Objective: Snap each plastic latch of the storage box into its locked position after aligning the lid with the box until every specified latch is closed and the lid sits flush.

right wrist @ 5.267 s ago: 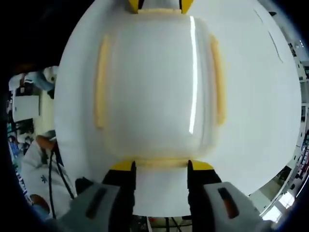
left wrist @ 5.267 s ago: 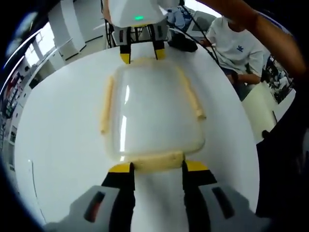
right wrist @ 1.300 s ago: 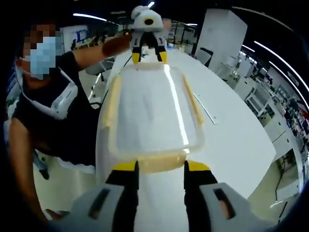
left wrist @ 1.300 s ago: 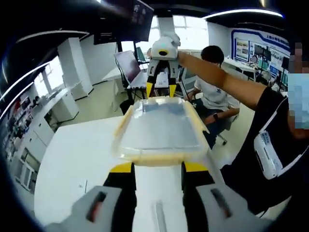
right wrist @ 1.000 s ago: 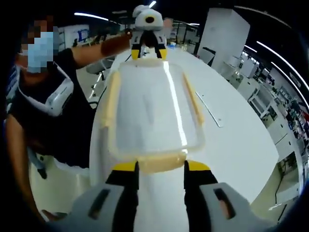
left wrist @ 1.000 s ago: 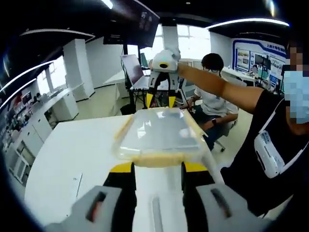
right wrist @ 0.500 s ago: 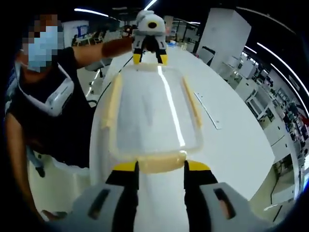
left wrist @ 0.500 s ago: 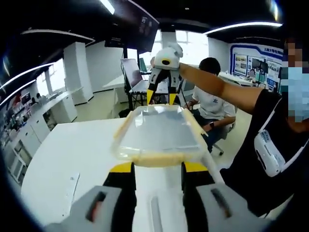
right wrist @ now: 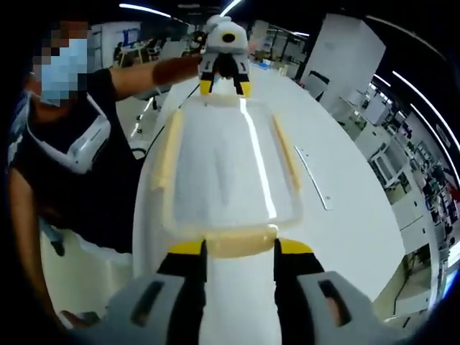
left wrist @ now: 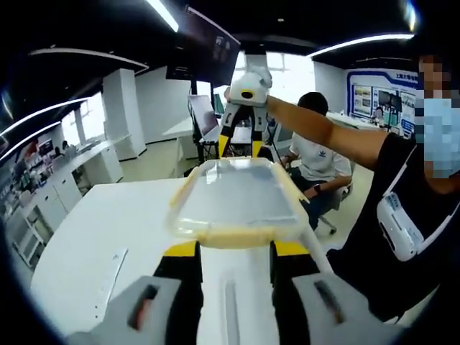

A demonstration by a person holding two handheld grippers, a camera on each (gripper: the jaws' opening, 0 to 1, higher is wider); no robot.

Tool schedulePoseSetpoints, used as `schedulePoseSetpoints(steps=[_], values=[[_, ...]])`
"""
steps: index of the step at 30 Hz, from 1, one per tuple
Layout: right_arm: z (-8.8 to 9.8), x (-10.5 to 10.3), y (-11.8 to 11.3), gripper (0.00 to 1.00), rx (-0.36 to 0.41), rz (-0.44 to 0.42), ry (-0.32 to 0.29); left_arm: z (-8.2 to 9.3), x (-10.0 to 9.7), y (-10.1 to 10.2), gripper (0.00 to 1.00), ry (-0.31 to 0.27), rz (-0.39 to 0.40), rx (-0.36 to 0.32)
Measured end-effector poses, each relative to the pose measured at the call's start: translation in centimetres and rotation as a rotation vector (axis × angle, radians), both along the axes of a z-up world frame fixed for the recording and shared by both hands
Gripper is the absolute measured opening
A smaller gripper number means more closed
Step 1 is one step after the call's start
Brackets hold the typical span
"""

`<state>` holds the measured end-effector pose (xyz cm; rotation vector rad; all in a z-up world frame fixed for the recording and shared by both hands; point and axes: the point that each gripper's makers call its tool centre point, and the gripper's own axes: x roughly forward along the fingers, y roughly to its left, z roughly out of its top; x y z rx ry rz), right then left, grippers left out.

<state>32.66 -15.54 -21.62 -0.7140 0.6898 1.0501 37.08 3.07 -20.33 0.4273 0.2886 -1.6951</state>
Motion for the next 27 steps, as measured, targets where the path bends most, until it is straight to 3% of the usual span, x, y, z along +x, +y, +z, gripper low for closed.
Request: schedulePoseSetpoints(steps=[7,19,27], values=[[1.6,0.8,3.4,0.32,-0.027,0.030,-0.018,0.4,0.1,3.7,0.32,-0.004,0.029,-0.041],[1.6,1.9,8.7,0.32,-0.039,0.086,-0.028,0.6,0.2,8.9,0.32,-0.012,0.091,-0.066],[1.3,3.1,10.5,0.32,-0.049,0.121,-0.020,0.4,0.5,10.9,0.32,0.001,0.127,-0.090]])
